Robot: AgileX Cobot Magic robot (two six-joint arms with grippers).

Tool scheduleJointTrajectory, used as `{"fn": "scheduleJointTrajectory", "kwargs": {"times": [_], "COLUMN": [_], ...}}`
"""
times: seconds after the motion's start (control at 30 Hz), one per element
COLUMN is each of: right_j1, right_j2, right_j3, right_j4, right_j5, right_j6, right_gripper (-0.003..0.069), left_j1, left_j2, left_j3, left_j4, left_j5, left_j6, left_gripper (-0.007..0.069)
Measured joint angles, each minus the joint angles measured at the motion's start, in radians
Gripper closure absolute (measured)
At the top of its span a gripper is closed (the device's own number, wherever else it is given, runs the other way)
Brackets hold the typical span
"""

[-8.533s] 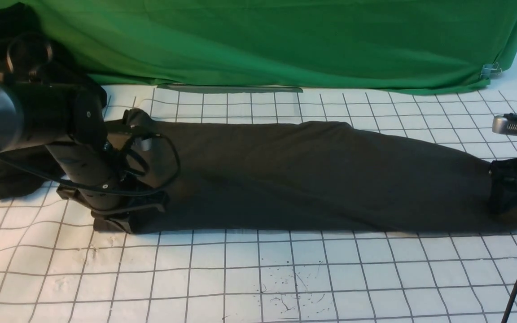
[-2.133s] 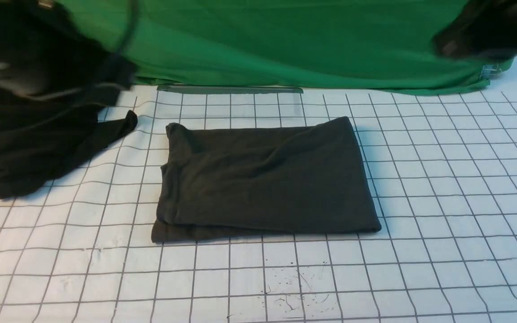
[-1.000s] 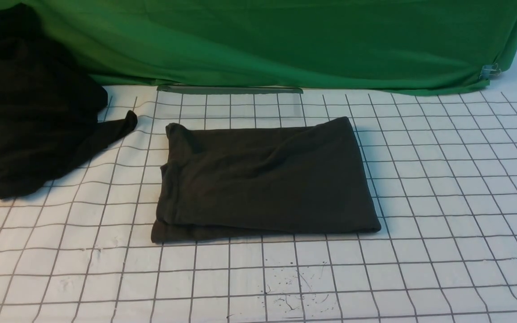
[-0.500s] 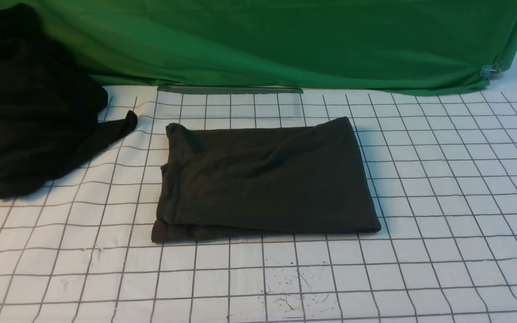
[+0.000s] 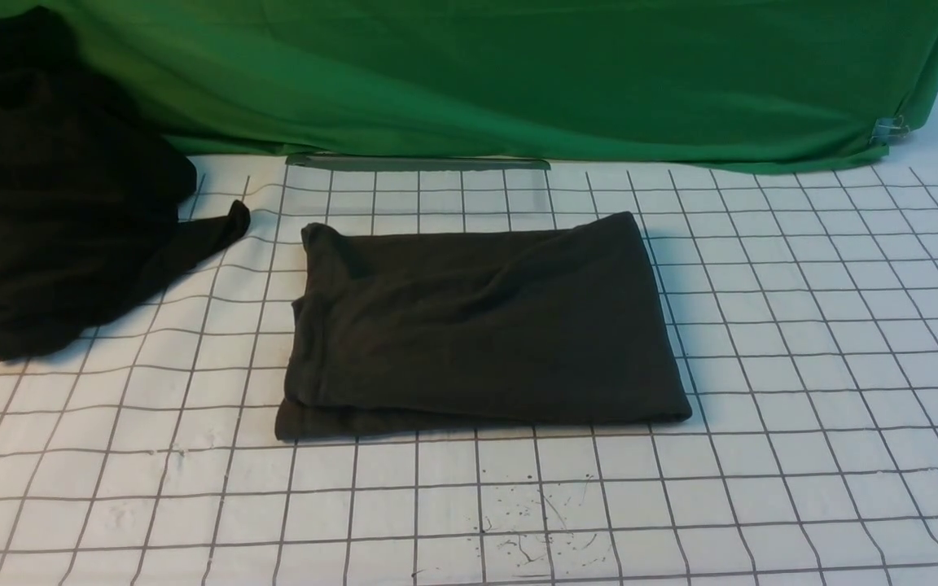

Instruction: Fold a long-sleeved shirt over a white checkered tablecloth.

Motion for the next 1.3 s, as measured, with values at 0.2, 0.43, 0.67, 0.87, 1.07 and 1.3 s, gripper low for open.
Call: {"fn": "scheduleJointTrajectory", "kwargs": {"times": [0.2,0.43,0.67,0.87,1.07,1.3], "right_j1": [0.0,0.0,0.0,0.0,0.0,-0.087], "right_j2": [0.0,0.0,0.0,0.0,0.0,-0.049], "right_j3": [0.0,0.0,0.0,0.0,0.0,0.045], "right_j4": [0.0,0.0,0.0,0.0,0.0,0.0], "right_j5": [0.0,0.0,0.0,0.0,0.004,0.304], "right_j6": [0.0,0.0,0.0,0.0,-0.004,-0.116], "right_gripper": [0.0424,0.0421,0.0418,0.0418,0.0418,0.0418], "left_j1": [-0.004,-0.004,-0.004,-0.004,-0.004,-0.004], "left_j2": [0.0,0.0,-0.001,-0.001,-0.001,-0.002], "left_j3": [0.029,0.029,0.029,0.029,0.029,0.029], "left_j4": [0.021,0.033,0.056,0.06,0.061,0.071], "left_j5": [0.014,0.014,0.017,0.017,0.017,0.017], "left_j6": [0.0,0.003,0.005,0.005,0.007,0.011], "left_gripper": [0.0622,0.0622,0.0622,0.0622,0.0622,0.0622]}}
